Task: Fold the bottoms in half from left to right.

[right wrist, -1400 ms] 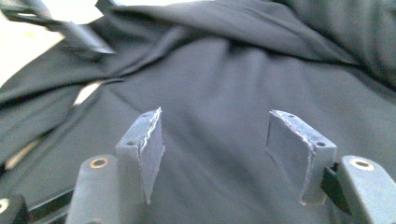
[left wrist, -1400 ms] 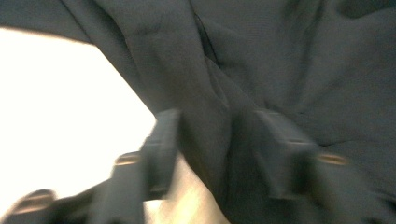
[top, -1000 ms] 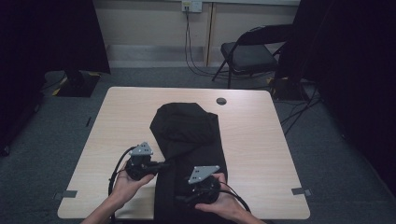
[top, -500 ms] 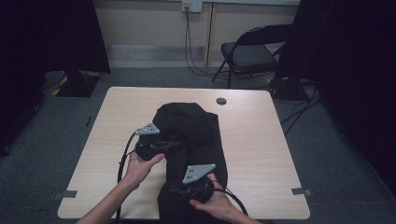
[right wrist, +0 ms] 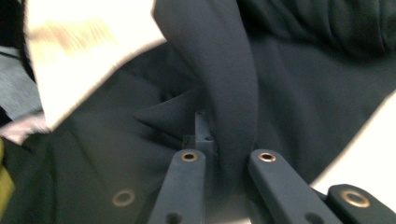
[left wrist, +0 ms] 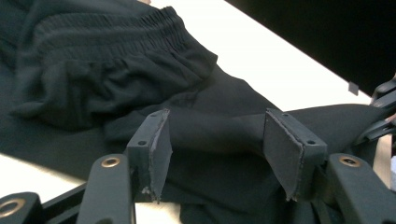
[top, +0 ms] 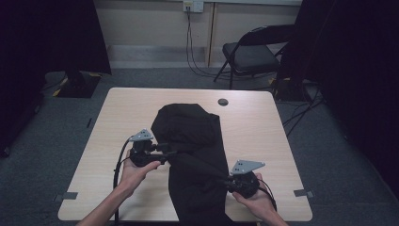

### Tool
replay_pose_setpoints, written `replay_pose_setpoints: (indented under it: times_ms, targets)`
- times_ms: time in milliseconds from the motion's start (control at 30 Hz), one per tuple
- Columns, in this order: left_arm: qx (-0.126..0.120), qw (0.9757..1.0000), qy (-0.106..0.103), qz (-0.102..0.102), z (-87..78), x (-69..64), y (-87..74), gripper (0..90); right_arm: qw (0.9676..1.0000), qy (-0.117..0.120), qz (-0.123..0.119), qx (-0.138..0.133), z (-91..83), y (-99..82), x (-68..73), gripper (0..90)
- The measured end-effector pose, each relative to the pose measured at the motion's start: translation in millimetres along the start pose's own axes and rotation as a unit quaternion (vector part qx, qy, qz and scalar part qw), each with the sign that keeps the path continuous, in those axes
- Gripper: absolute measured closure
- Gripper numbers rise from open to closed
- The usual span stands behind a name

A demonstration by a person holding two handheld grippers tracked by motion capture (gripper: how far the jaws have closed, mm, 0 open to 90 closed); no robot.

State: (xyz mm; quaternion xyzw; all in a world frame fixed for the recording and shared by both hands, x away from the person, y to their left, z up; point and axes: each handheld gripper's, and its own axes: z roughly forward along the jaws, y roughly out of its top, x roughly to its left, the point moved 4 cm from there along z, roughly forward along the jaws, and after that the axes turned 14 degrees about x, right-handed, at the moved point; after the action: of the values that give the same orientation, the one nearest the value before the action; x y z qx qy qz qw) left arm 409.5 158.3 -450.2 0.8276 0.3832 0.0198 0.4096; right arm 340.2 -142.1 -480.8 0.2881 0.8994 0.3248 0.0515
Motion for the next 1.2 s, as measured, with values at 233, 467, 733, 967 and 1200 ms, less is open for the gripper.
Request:
replay_pose_setpoints:
  times_ms: [233, 467, 733, 967, 1200]
  targets:
    - [0.035, 0.9993, 0.014, 0.002, 13.6, 10.9, -13.5, 51.9, 0.9998, 0.016, 0.006, -0.011, -6.8, -4.0, -2.5, 35.6]
    - [0.147, 0.9872, 0.027, 0.055, 64.1, -4.4, -32.5, 50.6, 0.9988, 0.005, 0.010, -0.049, 6.5, 38.1, -17.7, 36.9]
    - [0.050, 0.9958, 0.068, 0.035, 45.4, 28.9, 20.6, 53.4, 0.9959, -0.073, 0.047, -0.023, 48.7, 88.5, -88.5, 38.4]
    - [0.023, 0.9947, 0.099, -0.016, 56.7, 80.9, 45.9, 40.3, 0.9931, -0.084, 0.082, -0.002, 82.5, 110.2, -128.4, 29.2]
    - [0.072, 0.9919, 0.105, 0.005, 86.6, 94.8, 37.4, 60.5, 0.9911, -0.081, 0.105, 0.010, 112.3, 106.7, -136.0, 49.4]
